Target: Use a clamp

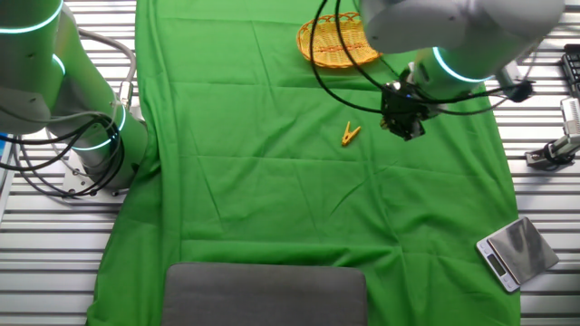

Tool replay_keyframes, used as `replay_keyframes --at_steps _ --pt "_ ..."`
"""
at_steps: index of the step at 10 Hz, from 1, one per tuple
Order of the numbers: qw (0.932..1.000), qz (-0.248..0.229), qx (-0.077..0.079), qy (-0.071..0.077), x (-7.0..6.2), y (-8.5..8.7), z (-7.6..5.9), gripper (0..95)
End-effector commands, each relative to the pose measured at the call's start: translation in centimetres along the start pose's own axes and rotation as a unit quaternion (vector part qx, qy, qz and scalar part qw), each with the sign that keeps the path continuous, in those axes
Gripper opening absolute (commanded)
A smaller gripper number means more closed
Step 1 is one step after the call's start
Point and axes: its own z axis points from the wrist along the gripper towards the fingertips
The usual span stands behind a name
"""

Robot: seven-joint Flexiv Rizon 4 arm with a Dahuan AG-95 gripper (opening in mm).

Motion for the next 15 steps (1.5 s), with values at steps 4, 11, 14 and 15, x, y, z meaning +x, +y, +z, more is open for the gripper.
replay_keyframes --at_steps 4,11,14,15 --pt "0.9999 -0.005 -0.011 -0.011 1.7 0.8 1.2 38.0" --pt "0.9995 -0.021 -0.004 -0.025 2.4 1.1 2.7 38.0" --pt "0.998 -0.049 0.031 -0.025 2.4 1.1 3.0 38.0" --pt "0.9976 -0.054 0.036 -0.024 2.5 1.1 3.1 38.0"
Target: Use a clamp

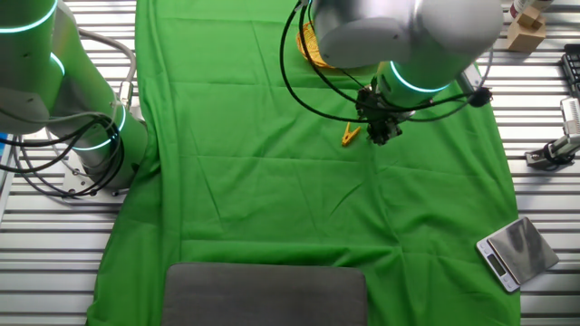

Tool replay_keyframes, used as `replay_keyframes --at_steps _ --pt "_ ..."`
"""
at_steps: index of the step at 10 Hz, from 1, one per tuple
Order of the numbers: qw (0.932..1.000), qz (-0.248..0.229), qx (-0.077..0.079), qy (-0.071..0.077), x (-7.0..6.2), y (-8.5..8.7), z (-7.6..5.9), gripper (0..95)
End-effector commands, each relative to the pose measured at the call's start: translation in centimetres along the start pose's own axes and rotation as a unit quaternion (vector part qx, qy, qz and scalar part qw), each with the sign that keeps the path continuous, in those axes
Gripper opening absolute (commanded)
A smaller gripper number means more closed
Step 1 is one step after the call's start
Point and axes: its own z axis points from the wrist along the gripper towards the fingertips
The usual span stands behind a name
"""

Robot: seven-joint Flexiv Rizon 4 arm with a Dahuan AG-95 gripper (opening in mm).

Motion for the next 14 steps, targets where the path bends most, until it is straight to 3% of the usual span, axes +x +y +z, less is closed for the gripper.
replay_keyframes --at_steps 1,7,8,9,10,14 --pt "0.9994 -0.021 0.026 0.004 0.2 0.0 0.0 57.0" --pt "0.999 -0.03 0.032 0.003 0.1 -0.1 0.2 57.0" --pt "0.999 -0.031 0.032 0.002 0.1 -0.2 0.3 38.0" --pt "0.9989 -0.035 0.031 0.003 0.0 -0.5 0.5 38.0" --pt "0.9988 -0.038 0.031 0.003 -0.1 -0.7 0.5 57.0" --pt "0.9984 -0.045 0.034 0.004 -0.2 -1.0 1.0 57.0"
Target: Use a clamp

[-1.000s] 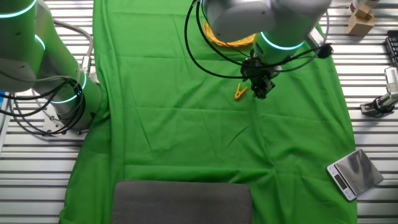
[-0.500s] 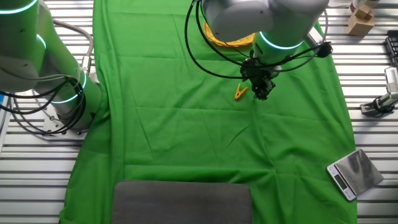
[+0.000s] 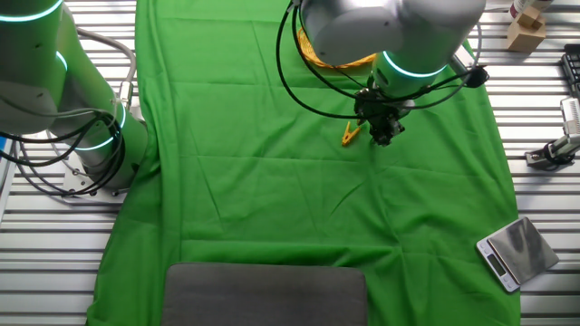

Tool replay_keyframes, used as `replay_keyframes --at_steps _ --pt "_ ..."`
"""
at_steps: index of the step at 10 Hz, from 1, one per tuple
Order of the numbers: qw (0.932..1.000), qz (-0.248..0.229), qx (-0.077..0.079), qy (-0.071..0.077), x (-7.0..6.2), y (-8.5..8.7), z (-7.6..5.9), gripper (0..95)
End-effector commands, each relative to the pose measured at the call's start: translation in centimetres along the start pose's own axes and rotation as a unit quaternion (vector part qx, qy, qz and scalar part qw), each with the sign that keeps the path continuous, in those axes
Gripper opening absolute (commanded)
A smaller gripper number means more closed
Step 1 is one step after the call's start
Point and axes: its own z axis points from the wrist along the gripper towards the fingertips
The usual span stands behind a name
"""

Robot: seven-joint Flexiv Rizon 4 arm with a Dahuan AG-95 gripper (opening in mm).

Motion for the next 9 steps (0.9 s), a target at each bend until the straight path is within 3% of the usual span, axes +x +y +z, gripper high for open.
replay_keyframes --at_steps 1,9 --pt "1.0 -0.003 0.001 0.0 0.07 -0.1 -0.06 57.0" --pt "0.9998 -0.02 0.006 -0.005 0.52 -0.82 -0.2 57.0"
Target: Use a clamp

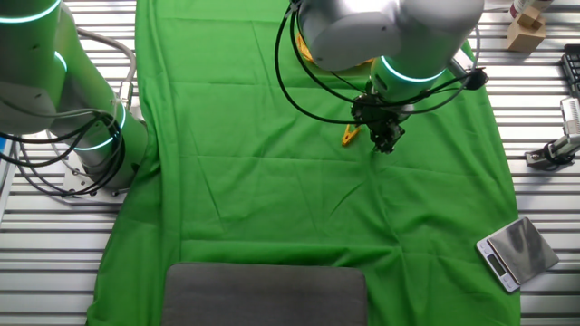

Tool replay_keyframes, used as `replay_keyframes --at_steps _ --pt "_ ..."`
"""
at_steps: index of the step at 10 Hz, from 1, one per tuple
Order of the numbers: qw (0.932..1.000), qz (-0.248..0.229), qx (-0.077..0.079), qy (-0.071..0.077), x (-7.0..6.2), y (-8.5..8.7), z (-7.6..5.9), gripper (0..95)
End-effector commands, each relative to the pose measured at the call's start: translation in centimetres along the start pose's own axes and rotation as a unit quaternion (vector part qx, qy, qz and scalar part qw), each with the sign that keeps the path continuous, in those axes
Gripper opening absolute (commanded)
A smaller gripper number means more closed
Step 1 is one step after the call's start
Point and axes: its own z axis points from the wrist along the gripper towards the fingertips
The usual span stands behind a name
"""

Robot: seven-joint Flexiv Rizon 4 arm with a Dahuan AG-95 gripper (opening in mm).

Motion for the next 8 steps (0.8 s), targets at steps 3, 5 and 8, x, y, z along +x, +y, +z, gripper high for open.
replay_keyframes --at_steps 3,5,8 --pt "1.0 -0.001 0.004 -0.002 -0.29 0.17 0.13 57.0" --pt "1.0 -0.001 0.005 -0.003 -0.34 0.2 0.24 57.0" --pt "0.9999 -0.005 0.012 -0.008 -0.38 0.18 0.46 57.0"
